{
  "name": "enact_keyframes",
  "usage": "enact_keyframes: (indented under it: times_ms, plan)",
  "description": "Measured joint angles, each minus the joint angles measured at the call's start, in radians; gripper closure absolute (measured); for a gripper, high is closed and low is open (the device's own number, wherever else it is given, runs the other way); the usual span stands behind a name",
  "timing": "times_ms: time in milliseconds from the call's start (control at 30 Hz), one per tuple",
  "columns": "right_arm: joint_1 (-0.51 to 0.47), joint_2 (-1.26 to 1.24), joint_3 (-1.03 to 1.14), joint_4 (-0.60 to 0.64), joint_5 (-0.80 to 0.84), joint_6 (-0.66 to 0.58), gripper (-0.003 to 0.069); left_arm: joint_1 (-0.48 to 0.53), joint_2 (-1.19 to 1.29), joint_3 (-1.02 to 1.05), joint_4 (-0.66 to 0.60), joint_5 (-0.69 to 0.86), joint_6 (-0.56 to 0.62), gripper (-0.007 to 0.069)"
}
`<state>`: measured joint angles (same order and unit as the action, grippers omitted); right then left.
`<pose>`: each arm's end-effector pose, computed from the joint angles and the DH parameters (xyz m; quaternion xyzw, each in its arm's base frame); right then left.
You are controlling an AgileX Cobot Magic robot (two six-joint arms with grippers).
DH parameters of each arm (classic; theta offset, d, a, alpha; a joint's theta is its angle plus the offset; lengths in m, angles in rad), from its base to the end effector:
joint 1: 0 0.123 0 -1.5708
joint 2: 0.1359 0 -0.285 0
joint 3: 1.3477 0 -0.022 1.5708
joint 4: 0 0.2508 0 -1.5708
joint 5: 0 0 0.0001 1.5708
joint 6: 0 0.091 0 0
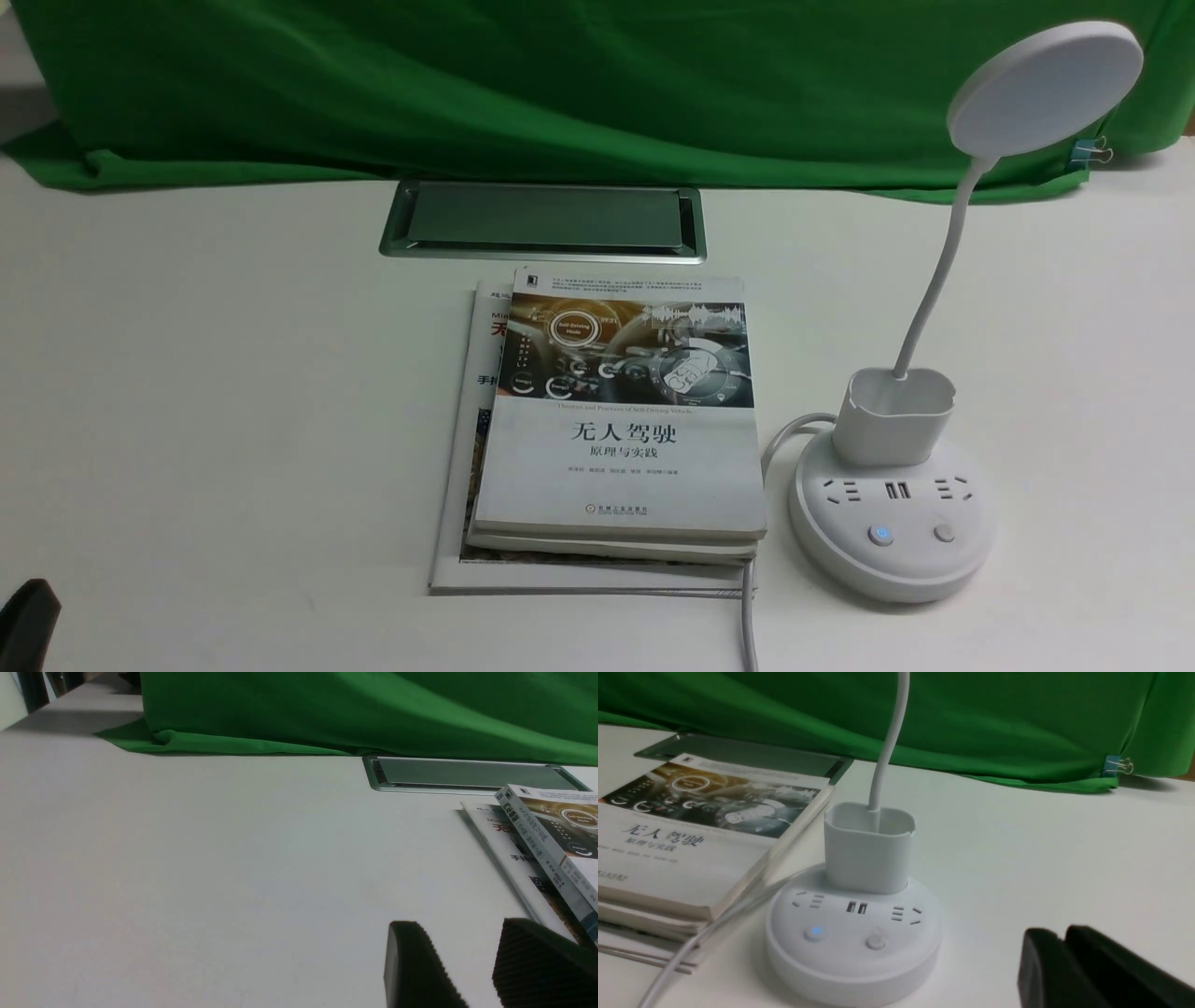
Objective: Turn off the desk lamp on the white desktop by hand.
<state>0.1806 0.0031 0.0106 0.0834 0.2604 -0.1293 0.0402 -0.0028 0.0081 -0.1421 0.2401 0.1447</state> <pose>0.0544 0.0119 0.1859 -0.0949 0.7638 0.0503 0.6364 0.0556 -0.0008 0.1890 -0.0018 0.7600 0.0024 0.6499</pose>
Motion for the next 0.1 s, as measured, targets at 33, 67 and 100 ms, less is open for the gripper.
enact_keyframes:
  times_ms: [33,67,100]
  plan:
    - [0.000,0.000,0.000,0.000,0.000,0.000,0.0590,0.000,0.000,0.000,0.000,0.000,0.000,0.0383]
    - [0.000,0.000,0.000,0.000,0.000,0.000,0.0590,0.000,0.000,0.000,0.000,0.000,0.000,0.0383]
    - [0.000,0.000,0.000,0.000,0.000,0.000,0.0590,0.000,0.000,0.000,0.000,0.000,0.000,0.0383]
